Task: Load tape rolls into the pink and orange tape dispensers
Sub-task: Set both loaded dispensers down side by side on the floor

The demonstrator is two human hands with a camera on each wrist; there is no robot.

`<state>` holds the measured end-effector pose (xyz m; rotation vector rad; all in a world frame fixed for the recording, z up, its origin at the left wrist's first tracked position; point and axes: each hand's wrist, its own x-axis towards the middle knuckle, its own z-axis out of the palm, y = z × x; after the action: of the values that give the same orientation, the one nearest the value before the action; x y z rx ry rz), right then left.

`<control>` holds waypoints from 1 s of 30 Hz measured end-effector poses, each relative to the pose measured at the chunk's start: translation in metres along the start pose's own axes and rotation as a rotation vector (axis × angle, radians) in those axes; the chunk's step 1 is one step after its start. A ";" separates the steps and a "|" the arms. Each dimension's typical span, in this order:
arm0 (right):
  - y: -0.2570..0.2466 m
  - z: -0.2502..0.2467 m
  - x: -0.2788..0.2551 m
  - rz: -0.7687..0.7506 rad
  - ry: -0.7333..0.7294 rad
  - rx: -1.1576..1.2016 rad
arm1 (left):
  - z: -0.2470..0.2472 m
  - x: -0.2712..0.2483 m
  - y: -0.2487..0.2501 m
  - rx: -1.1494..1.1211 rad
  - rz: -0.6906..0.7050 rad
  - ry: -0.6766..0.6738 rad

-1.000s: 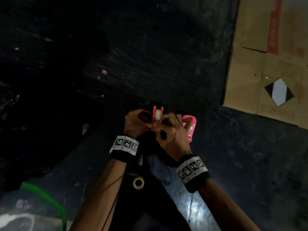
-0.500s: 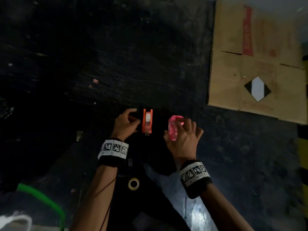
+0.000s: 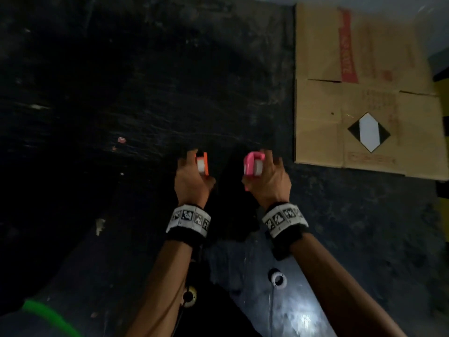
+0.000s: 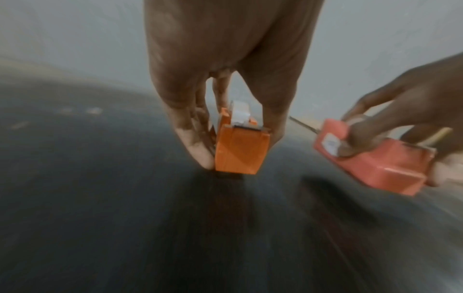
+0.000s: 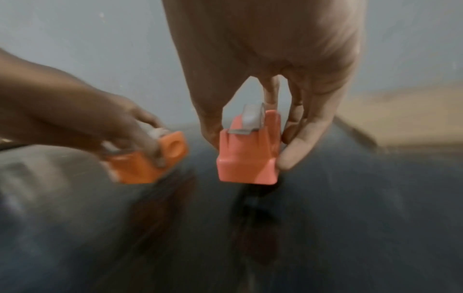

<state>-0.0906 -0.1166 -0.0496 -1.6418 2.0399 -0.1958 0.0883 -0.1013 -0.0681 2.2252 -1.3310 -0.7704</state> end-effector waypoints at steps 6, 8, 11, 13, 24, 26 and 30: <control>-0.019 -0.016 0.085 0.005 0.042 -0.038 | -0.001 0.079 0.031 0.054 0.018 -0.006; -0.017 -0.012 0.096 0.031 -0.027 -0.050 | 0.006 0.090 0.032 0.054 -0.003 -0.053; -0.012 -0.011 0.092 0.046 -0.039 -0.029 | 0.006 0.089 0.029 0.002 -0.020 -0.047; -0.006 -0.017 0.071 0.027 0.013 0.002 | -0.002 0.077 0.025 -0.059 -0.025 0.027; 0.109 -0.007 -0.182 -0.022 -0.141 -0.147 | -0.039 -0.141 -0.057 0.162 0.080 -0.281; 0.127 0.002 -0.211 0.018 -0.199 -0.164 | -0.040 -0.170 -0.075 0.240 0.064 -0.380; 0.148 0.016 -0.237 0.018 -0.225 -0.205 | -0.043 -0.199 -0.101 0.398 0.086 -0.509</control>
<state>-0.1791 0.1486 -0.0553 -1.6800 1.9534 0.2026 0.1052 0.1246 -0.0504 2.3316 -1.9526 -1.1800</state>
